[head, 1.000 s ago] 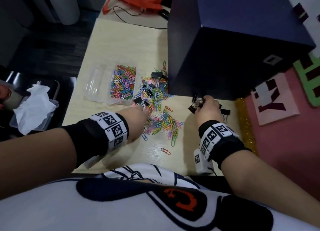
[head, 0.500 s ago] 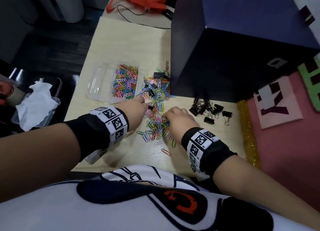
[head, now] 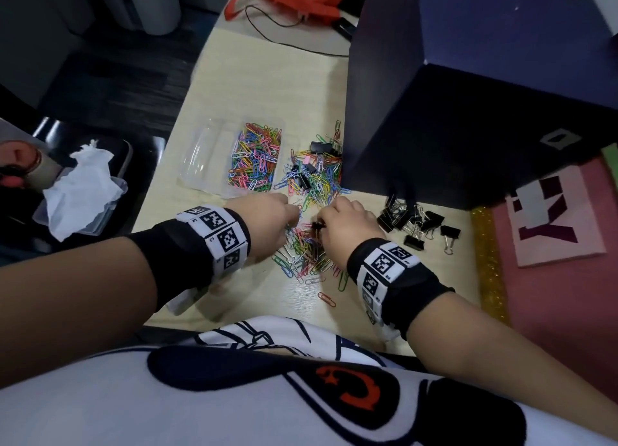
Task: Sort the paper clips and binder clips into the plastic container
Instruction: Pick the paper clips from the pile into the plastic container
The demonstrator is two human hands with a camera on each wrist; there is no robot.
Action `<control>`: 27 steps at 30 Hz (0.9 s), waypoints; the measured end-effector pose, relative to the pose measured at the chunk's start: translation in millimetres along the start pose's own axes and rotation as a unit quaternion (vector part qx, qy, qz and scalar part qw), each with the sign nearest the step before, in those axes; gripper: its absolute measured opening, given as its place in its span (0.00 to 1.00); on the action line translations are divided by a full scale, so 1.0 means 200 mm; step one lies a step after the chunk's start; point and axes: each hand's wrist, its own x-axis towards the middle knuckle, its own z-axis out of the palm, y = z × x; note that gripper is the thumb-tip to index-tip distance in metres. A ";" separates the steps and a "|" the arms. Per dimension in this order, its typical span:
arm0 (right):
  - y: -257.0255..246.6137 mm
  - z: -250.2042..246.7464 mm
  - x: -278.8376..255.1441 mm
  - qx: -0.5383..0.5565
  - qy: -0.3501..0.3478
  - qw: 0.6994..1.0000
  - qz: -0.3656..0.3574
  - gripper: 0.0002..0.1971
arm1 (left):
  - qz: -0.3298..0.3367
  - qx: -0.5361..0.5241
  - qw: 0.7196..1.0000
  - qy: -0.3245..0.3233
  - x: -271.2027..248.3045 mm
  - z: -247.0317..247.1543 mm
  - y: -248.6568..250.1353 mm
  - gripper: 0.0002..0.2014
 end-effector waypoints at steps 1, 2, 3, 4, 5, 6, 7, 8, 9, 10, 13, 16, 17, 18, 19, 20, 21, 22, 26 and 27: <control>0.00 -0.01 0.00 0.003 0.004 1.000 0.001 0.17 | 0.014 0.004 1.000 -0.023 -0.01 -0.01 0.00 0.16; 0.01 -0.01 0.01 0.007 0.003 1.000 -0.005 0.16 | 0.024 0.016 0.999 -0.046 -0.02 -0.02 0.00 0.18; 0.00 -0.02 0.03 0.009 -0.004 1.000 -0.013 0.16 | 0.029 0.030 0.997 -0.066 -0.02 -0.02 0.00 0.18; 0.00 -0.02 0.04 0.008 -0.015 1.000 -0.021 0.17 | 0.032 0.042 0.995 -0.080 -0.02 -0.02 0.00 0.19; -0.01 -0.02 0.05 0.005 -0.026 0.999 -0.027 0.17 | 0.033 0.052 0.994 -0.087 -0.02 -0.02 0.00 0.19; -0.01 -0.02 0.06 0.003 -0.032 0.999 -0.027 0.18 | 0.035 0.058 0.994 -0.086 -0.01 -0.02 0.00 0.18; -0.01 -0.02 0.07 0.001 -0.035 0.999 -0.025 0.18 | 0.036 0.061 0.994 -0.083 -0.01 -0.02 0.00 0.17; -0.01 -0.02 0.07 -0.001 -0.035 0.999 -0.023 0.17 | 0.036 0.059 0.994 -0.082 0.00 -0.02 0.00 0.15; -0.01 -0.03 0.08 -0.003 -0.032 0.999 -0.023 0.16 | 0.032 0.055 0.994 -0.084 0.00 -0.03 -0.01 0.14; 0.00 -0.03 0.08 -0.002 -0.025 0.999 -0.025 0.14 | 0.029 0.052 0.994 -0.089 0.01 -0.03 -0.01 0.13; 0.01 -0.04 0.05 0.047 0.007 0.998 -0.027 0.11 | 0.021 0.050 0.994 -0.096 0.01 -0.04 -0.01 0.10; 0.03 -0.03 0.01 0.136 0.067 0.988 0.003 0.06 | 0.019 0.044 0.994 -0.101 0.02 -0.05 -0.02 0.10; 0.04 -0.03 0.01 0.164 0.086 0.982 0.022 0.06 | 0.019 0.043 0.993 -0.106 0.03 -0.06 -0.01 0.10; 0.06 -0.03 0.00 0.185 0.097 0.977 0.041 0.07 | 0.017 0.043 0.993 -0.111 0.04 -0.06 -0.01 0.11; 0.08 -0.03 -0.01 0.196 0.101 0.973 0.062 0.07 | 0.015 0.042 0.992 -0.115 0.04 -0.07 -0.01 0.13; 0.10 -0.03 -0.01 0.199 0.102 0.971 0.083 0.07 | 0.015 0.038 0.992 -0.116 0.05 -0.07 0.00 0.15; 0.12 -0.04 -0.01 0.200 0.102 0.969 0.106 0.06 | 0.017 0.033 0.993 -0.116 0.05 -0.08 0.01 0.17; 0.15 -0.04 -0.02 0.204 0.106 0.964 0.134 0.06 | 0.023 0.027 0.993 -0.116 0.05 -0.09 0.01 0.20; 0.26 -0.03 -0.05 0.239 0.157 0.924 0.253 0.06 | 0.052 0.022 0.994 -0.095 0.08 -0.15 0.04 0.32; 0.28 -0.04 -0.06 0.239 0.160 0.917 0.275 0.06 | 0.053 0.021 0.995 -0.087 0.08 -0.16 0.05 0.34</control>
